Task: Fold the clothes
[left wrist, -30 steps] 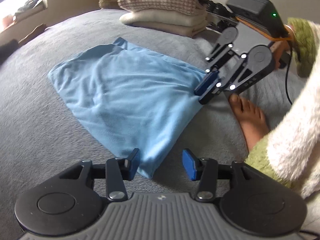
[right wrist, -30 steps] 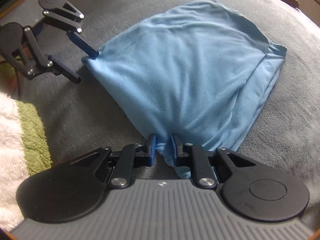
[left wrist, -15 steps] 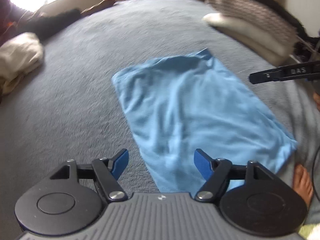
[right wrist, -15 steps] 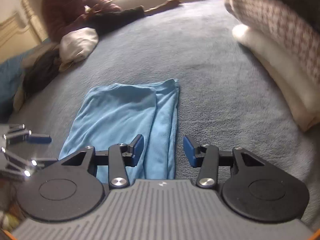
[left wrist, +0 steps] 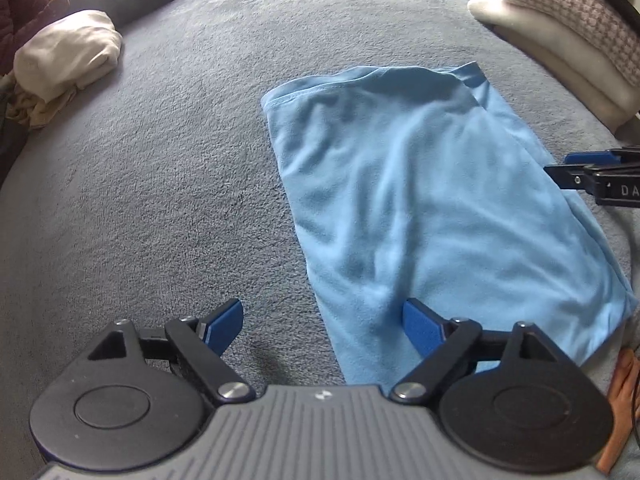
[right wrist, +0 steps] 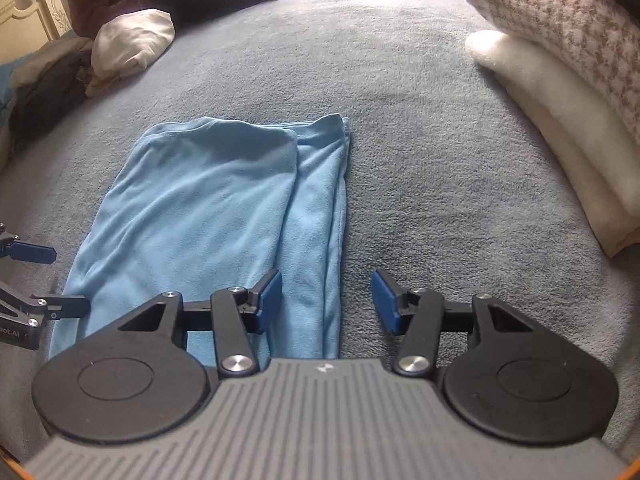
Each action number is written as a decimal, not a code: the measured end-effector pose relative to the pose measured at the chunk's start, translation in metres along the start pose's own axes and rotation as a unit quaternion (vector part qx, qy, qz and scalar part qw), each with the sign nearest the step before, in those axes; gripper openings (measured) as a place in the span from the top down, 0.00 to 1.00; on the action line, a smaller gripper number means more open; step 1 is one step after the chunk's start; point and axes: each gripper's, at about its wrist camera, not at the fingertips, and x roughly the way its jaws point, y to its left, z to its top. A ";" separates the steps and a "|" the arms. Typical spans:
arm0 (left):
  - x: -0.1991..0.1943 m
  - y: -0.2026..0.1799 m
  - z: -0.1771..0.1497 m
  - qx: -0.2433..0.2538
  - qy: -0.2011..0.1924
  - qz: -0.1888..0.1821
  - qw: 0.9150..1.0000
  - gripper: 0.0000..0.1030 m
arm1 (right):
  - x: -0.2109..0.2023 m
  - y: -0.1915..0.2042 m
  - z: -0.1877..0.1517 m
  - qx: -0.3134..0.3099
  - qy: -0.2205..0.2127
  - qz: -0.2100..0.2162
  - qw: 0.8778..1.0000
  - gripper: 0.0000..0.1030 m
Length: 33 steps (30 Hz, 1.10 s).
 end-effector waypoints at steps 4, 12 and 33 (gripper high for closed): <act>-0.001 0.001 0.001 -0.007 0.004 0.000 1.000 0.15 | -0.004 0.003 0.002 -0.006 0.000 -0.005 1.000 0.52; -0.003 0.004 0.000 -0.021 0.011 0.003 1.000 0.14 | -0.007 0.009 0.004 -0.015 0.002 -0.007 1.000 0.51; -0.005 0.007 -0.001 -0.026 0.013 0.010 1.000 0.14 | -0.007 0.014 0.005 -0.016 0.007 -0.005 1.000 0.50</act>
